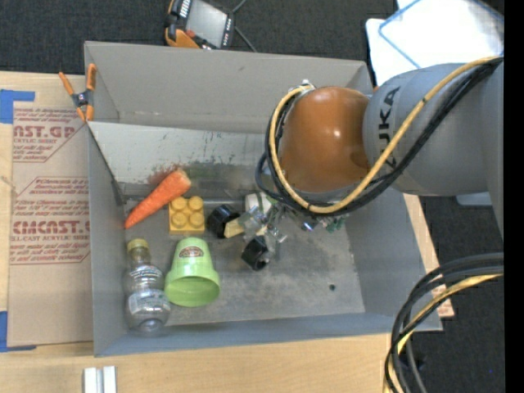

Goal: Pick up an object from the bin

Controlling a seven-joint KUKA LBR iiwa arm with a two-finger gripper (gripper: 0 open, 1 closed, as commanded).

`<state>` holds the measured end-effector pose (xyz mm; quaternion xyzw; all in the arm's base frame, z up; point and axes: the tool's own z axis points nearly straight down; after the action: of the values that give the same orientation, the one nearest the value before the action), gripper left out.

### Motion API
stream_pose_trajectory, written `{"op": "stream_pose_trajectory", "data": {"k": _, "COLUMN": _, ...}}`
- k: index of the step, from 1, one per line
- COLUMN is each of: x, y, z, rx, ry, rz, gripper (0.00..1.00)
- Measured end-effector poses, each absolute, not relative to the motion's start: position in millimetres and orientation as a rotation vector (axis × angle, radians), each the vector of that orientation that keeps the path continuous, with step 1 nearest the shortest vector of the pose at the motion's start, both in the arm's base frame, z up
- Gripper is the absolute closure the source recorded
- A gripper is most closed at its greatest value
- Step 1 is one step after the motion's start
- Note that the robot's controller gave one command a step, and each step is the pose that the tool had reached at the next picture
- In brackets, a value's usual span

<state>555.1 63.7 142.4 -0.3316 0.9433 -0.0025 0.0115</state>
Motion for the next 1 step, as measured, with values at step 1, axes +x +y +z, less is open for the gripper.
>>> {"op": "stream_pose_trajectory", "data": {"k": 1, "x": 556.0, "y": 73.5, "z": 244.1, "rx": -1.003, "ry": 2.955, "rz": -0.005, "gripper": 1.0}}
